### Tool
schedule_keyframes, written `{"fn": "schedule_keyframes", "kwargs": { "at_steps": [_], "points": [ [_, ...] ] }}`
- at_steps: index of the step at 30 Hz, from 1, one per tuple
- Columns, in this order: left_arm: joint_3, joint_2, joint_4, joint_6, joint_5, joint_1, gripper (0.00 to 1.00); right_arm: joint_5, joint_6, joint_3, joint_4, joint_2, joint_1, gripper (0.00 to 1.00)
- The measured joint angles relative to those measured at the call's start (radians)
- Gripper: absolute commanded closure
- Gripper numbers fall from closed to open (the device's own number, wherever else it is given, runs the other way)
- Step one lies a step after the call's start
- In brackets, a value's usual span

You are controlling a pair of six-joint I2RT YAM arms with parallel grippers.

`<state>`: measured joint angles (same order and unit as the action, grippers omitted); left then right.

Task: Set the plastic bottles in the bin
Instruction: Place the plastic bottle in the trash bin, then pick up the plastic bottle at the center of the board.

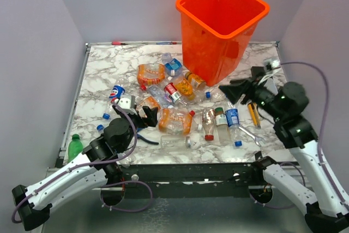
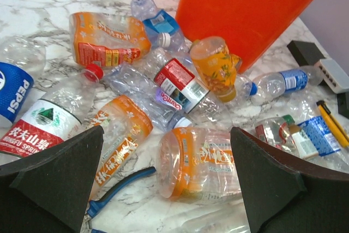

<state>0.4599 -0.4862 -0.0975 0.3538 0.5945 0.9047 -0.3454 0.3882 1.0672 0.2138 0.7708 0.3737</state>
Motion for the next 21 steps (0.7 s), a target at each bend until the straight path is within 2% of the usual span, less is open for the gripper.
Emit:
{"fn": "schedule_keyframes", "kwargs": {
  "at_steps": [4, 8, 14, 18, 21],
  "points": [
    [0.014, -0.061, 0.0, 0.0, -0.054, 0.0, 0.01, 0.022, 0.085, -0.303, 0.082, -0.073, 0.0, 0.33],
    [0.018, -0.09, -0.002, 0.004, -0.113, 0.0, 0.01, 0.122, 0.196, -0.474, 0.2, -0.157, 0.0, 0.33],
    [0.018, -0.095, -0.002, 0.006, -0.143, 0.0, 0.01, 0.394, 0.364, -0.5, 0.319, -0.229, 0.0, 0.32],
    [0.019, -0.088, -0.003, 0.01, -0.144, 0.0, 0.01, 0.549, 0.429, -0.5, 0.371, -0.165, 0.0, 0.31],
    [0.019, -0.075, -0.002, 0.01, -0.146, 0.0, 0.01, 0.597, 0.455, -0.5, 0.38, -0.072, 0.0, 0.3]
  ]
}}
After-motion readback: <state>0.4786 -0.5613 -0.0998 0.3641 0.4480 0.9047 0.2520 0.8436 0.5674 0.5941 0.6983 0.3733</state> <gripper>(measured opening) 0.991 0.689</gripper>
